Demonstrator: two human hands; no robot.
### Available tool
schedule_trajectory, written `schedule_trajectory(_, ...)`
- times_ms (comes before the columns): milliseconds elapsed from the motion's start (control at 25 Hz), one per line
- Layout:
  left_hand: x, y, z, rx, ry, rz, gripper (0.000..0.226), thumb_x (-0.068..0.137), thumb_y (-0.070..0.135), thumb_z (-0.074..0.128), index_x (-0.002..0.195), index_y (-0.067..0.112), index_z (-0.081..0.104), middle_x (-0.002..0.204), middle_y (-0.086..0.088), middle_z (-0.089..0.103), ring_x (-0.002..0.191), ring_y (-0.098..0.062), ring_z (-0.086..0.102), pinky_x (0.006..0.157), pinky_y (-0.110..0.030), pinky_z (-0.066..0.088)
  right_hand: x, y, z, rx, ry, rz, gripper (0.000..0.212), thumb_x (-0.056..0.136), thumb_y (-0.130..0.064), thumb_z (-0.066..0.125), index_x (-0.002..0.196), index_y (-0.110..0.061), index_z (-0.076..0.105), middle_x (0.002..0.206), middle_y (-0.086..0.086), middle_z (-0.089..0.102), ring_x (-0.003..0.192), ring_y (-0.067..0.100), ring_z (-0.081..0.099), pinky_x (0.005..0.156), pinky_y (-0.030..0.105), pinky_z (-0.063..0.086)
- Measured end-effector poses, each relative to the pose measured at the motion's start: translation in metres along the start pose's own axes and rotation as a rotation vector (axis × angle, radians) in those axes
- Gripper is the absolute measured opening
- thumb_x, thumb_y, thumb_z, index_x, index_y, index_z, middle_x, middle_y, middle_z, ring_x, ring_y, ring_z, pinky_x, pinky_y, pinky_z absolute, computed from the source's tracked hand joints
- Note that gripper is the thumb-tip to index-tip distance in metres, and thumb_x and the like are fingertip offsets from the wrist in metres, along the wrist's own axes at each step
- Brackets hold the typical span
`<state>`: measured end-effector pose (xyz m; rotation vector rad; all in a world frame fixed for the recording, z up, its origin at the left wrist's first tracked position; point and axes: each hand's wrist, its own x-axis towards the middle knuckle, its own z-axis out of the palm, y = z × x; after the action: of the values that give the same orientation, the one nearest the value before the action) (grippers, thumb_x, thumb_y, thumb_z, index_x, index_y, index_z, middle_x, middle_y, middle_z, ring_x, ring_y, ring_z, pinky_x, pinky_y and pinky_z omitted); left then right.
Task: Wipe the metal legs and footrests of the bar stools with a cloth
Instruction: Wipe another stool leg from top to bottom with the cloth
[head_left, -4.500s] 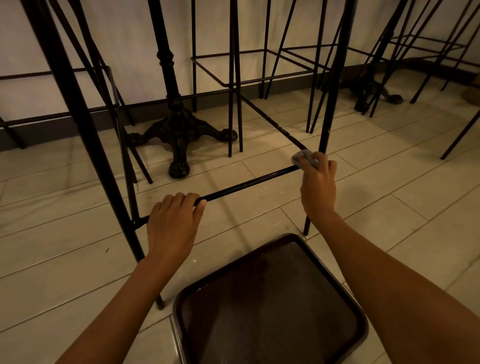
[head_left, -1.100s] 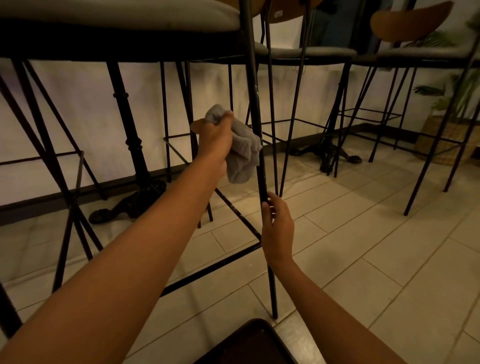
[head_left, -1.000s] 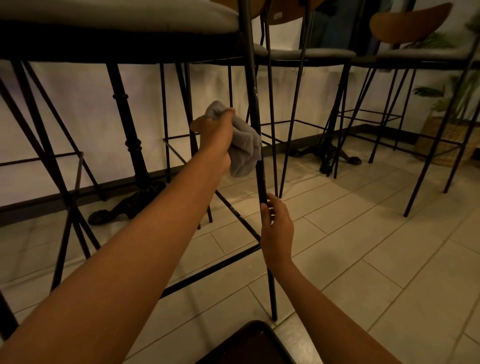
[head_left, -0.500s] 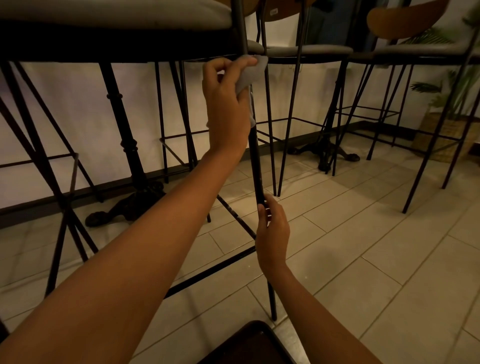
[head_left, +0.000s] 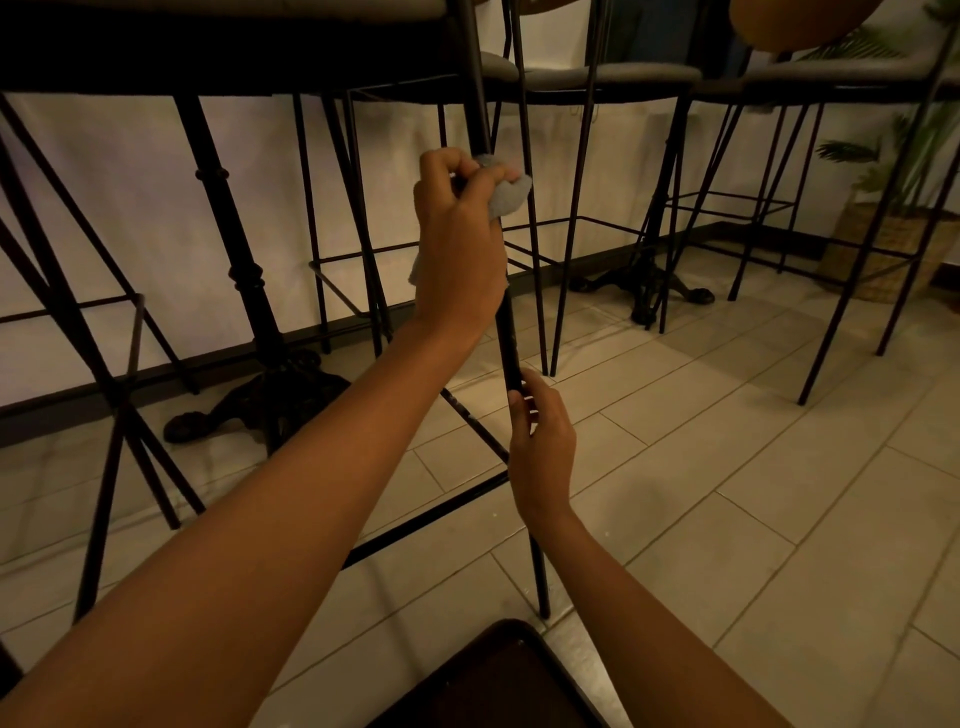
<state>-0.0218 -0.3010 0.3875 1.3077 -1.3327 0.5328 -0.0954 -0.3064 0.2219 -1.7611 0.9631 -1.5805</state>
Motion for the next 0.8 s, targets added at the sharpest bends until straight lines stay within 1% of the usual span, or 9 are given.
schedule_trajectory(120,0.000,0.009,-0.002,0.006,0.010,0.046,0.028,0.083,-0.004,0.051,0.108,0.002,0.062,0.114,-0.024,0.046,0.109,-0.032,0.047,0.097,-0.031,0.046,0.000,0.000,-0.001,0.007,-0.002,0.012,0.030,0.093,-0.012,0.050,0.123,-0.011,0.054,0.110,0.003,0.062,0.100,0.013,0.058,0.088,0.030,0.051)
schedule_trajectory(200,0.000,0.009,0.001,0.076,0.019,0.072,0.027,0.083,-0.001,0.053,0.108,0.002,0.062,0.114,-0.025,0.048,0.108,-0.033,0.048,0.093,-0.030,0.047,0.001,0.000,-0.001,0.006,-0.003,0.019,0.031,0.093,-0.012,0.050,0.123,-0.011,0.054,0.110,0.004,0.062,0.098,0.013,0.058,0.087,0.027,0.051)
schedule_trajectory(320,-0.008,-0.003,0.005,0.170,0.002,0.071,0.027,0.084,0.000,0.055,0.110,0.003,0.061,0.114,-0.026,0.049,0.108,-0.034,0.049,0.092,-0.024,0.042,0.001,0.000,-0.001,0.008,-0.011,0.023,0.031,0.093,-0.013,0.050,0.123,-0.012,0.054,0.110,0.004,0.062,0.097,0.011,0.058,0.086,0.022,0.050)
schedule_trajectory(480,-0.025,-0.011,0.007,0.205,-0.043,0.059,0.032,0.085,0.000,0.055,0.116,0.004,0.058,0.118,-0.024,0.048,0.110,-0.031,0.047,0.091,-0.019,0.040,0.001,-0.001,-0.001,0.023,0.004,0.022,0.030,0.093,-0.013,0.051,0.122,-0.012,0.055,0.107,0.003,0.062,0.094,0.012,0.058,0.084,0.020,0.049)
schedule_trajectory(600,-0.037,-0.012,0.008,0.237,-0.063,0.051,0.033,0.084,-0.002,0.057,0.116,0.005,0.059,0.117,-0.023,0.049,0.109,-0.030,0.048,0.089,-0.015,0.038,0.001,0.001,-0.002,0.033,0.002,0.020,0.030,0.092,-0.012,0.052,0.122,-0.012,0.055,0.106,0.004,0.063,0.092,0.011,0.058,0.081,0.014,0.047)
schedule_trajectory(680,-0.044,-0.013,0.008,0.265,-0.078,0.053,0.034,0.082,-0.003,0.058,0.115,0.006,0.060,0.116,-0.022,0.051,0.108,-0.029,0.049,0.090,-0.014,0.037,0.002,0.001,-0.002,0.040,-0.006,0.023,0.030,0.092,-0.012,0.052,0.122,-0.012,0.055,0.106,0.004,0.063,0.092,0.010,0.057,0.080,0.013,0.046)
schedule_trajectory(800,-0.051,-0.013,0.009,0.259,-0.112,0.025,0.032,0.082,-0.002,0.059,0.114,0.005,0.060,0.116,-0.023,0.050,0.109,-0.031,0.048,0.092,-0.018,0.036,0.002,0.002,-0.003,0.040,-0.001,0.026,0.029,0.092,-0.012,0.053,0.121,-0.010,0.056,0.107,0.006,0.063,0.091,0.009,0.057,0.079,0.010,0.044)
